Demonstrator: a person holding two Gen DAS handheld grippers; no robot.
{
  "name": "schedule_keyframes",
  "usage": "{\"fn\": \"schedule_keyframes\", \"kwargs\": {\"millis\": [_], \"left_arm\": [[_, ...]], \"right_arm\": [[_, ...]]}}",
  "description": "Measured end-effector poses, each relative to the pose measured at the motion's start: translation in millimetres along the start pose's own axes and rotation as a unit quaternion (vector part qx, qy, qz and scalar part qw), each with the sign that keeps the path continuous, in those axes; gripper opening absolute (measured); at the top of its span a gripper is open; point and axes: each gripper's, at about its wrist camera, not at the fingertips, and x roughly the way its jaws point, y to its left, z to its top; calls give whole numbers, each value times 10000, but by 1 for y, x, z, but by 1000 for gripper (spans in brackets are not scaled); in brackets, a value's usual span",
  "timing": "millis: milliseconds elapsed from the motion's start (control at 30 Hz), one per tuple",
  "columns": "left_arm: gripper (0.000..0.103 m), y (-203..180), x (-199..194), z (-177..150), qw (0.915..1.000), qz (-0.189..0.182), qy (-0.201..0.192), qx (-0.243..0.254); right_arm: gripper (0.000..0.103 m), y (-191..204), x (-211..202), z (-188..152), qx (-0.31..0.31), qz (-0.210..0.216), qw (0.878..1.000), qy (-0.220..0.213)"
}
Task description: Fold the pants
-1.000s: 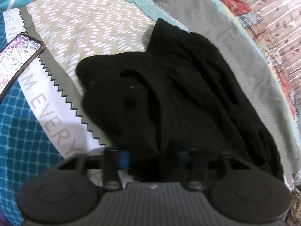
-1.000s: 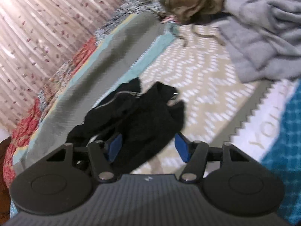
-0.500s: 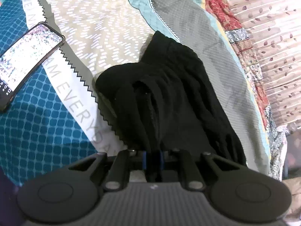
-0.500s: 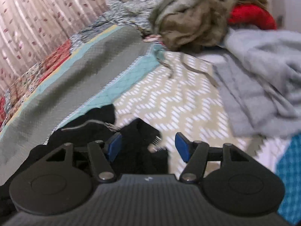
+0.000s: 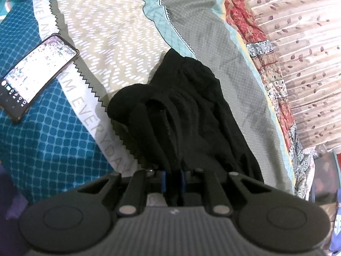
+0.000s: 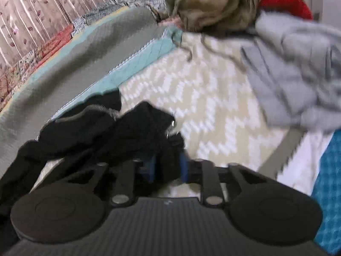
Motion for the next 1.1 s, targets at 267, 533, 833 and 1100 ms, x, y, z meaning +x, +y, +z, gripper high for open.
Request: {"fn": "schedule_keyframes", "kwargs": {"millis": [267,533,833,1100], "left_arm": [[11,9,-9,-9,9997,163,163,74],[11,10,-27,-7,9999,124,72,7],[11,1,-60,1,9997,43,-199,101],[11,18,-44,-6,9999,77,60,-24]], "right_arm": [[2,-83,-98,51,184,-575,9884,-1391],[16,-69,-70,12,621,1023,9924,270],[54,-42,-17,-42,1138,670,9886,728],[7,-46,-54,-5,834,869,9927,-91]]}}
